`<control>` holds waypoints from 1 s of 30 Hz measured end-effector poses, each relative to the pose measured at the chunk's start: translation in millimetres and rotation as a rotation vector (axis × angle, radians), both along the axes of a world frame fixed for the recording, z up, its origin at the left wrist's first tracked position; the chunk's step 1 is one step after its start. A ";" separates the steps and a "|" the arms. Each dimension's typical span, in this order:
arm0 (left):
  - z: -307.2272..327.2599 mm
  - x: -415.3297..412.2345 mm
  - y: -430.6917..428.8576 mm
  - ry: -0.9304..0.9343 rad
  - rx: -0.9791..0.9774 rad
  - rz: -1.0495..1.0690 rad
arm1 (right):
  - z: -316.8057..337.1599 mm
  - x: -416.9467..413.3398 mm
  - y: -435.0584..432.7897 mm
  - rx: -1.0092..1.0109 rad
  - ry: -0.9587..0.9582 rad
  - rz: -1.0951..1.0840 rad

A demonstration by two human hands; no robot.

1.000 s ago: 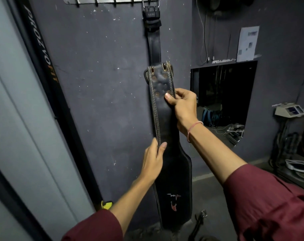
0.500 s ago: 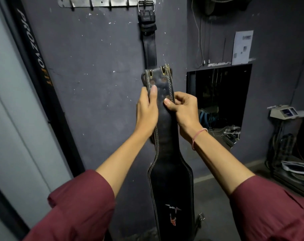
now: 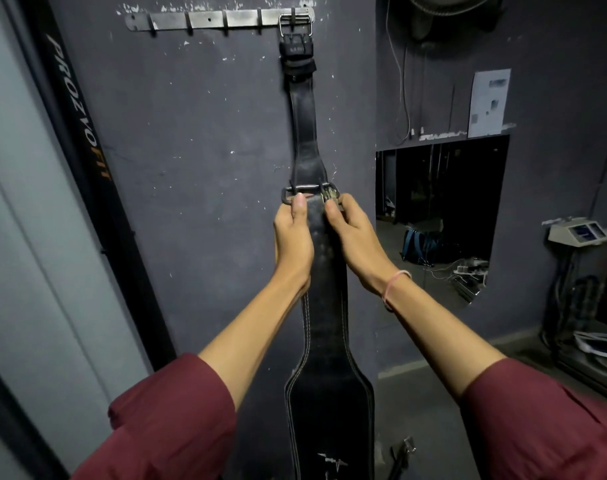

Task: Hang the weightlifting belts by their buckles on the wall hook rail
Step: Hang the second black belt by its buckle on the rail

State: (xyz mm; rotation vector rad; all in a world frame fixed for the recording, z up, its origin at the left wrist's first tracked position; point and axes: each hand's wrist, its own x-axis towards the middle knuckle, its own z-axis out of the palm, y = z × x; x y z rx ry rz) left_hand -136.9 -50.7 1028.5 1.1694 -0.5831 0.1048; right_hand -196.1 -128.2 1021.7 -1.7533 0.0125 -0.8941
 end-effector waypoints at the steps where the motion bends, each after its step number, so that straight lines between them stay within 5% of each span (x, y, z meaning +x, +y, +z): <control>1: -4.2 -0.2 -0.9 0.012 -0.003 -0.018 | 2.8 2.4 -0.1 0.014 -0.006 -0.030; 6: -14.9 2.9 -5.1 0.028 -0.040 -0.011 | -6.5 13.9 -2.1 0.018 -0.060 -0.116; 14: -16.2 17.6 -15.0 -0.152 -0.077 0.294 | -9.9 18.9 -7.2 -0.066 -0.152 0.019; 30: 8.1 85.7 -28.2 -0.092 -0.044 0.401 | 18.4 95.1 -10.2 -0.027 -0.275 -0.316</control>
